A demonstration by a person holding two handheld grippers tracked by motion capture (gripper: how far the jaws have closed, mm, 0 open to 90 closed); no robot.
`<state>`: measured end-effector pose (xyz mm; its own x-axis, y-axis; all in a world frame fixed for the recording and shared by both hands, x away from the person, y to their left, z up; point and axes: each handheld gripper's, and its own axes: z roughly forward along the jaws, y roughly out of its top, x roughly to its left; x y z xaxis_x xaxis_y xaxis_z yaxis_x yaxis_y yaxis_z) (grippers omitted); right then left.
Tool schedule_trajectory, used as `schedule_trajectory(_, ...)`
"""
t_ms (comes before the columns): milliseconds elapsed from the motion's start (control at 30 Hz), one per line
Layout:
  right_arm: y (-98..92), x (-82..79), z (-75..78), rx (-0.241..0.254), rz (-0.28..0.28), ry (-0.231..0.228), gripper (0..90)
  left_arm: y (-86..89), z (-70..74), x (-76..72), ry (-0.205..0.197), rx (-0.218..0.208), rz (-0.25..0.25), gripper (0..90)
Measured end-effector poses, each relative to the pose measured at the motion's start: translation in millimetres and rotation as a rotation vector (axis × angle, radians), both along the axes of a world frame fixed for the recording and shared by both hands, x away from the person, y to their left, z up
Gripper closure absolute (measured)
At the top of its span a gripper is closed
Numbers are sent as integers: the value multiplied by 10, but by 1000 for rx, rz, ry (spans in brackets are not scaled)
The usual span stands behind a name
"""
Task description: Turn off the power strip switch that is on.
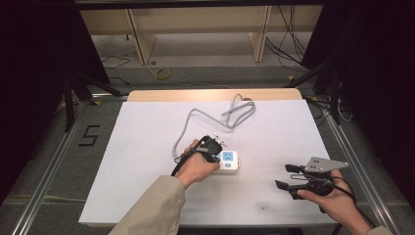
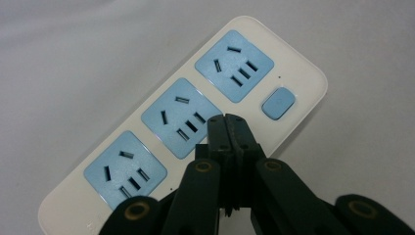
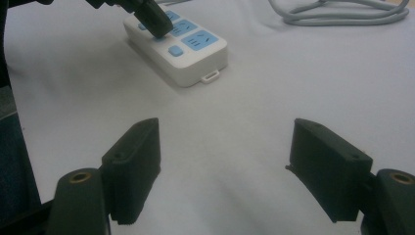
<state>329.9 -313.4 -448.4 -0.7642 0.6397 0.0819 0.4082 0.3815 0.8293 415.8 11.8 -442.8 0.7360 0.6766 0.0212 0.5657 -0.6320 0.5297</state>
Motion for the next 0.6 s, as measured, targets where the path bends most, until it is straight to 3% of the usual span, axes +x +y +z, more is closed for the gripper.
schedule_trajectory(467, 3, -5, -4, 1, 2, 6, 278, -36, 19, 17, 9, 36, -11, 900)
schedule_trajectory(600, 1, -2, -5, 1, 2, 4, 278, -65, 4, 19, 21, 15, -14, 900)
